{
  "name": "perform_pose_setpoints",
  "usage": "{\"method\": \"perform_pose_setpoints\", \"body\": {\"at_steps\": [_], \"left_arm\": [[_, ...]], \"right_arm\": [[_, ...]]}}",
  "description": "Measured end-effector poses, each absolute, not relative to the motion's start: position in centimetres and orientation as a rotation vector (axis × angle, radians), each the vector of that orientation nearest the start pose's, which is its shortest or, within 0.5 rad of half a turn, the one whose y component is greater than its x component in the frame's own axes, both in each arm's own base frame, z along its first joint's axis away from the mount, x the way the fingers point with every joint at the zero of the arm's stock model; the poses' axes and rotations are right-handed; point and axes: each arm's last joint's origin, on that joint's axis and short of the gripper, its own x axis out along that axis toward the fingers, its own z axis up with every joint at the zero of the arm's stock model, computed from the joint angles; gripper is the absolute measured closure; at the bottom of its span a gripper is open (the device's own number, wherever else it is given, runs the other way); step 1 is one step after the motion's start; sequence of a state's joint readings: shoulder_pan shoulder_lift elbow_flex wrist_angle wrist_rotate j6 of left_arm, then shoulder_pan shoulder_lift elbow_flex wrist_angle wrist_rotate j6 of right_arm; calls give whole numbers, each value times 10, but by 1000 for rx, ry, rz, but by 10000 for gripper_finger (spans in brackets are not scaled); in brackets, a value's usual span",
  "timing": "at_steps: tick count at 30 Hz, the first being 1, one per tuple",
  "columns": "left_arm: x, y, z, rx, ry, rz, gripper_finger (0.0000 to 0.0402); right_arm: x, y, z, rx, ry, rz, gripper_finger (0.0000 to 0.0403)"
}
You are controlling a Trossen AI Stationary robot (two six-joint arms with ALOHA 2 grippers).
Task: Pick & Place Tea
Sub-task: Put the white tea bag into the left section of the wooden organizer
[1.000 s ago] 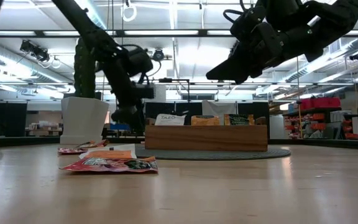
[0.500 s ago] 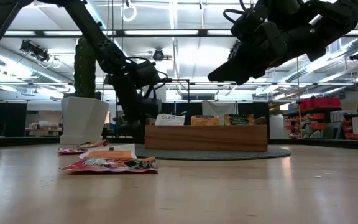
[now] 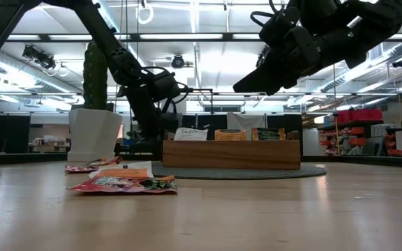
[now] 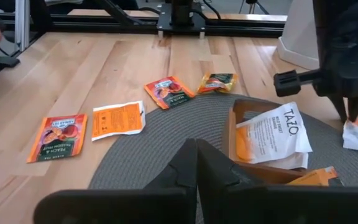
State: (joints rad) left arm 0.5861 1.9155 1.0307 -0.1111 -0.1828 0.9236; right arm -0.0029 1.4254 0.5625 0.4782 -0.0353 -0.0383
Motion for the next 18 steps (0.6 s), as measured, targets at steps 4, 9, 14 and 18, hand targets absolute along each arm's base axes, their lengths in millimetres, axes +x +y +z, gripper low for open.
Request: {"method": "perform_pose_setpoints", "body": {"at_steps": [4, 9, 14, 18], "left_arm": [[300, 206, 120, 581, 1215, 205, 396], [298, 206, 122, 591, 1243, 241, 399], [296, 206, 144, 603, 1195, 313, 400], [292, 203, 176, 589, 1101, 366, 400]], "right_arm": [[276, 0, 181, -28, 384, 39, 396], [276, 0, 181, -27, 384, 39, 396], [276, 0, 181, -44, 384, 41, 396], [276, 0, 181, -72, 385, 22, 396]]}}
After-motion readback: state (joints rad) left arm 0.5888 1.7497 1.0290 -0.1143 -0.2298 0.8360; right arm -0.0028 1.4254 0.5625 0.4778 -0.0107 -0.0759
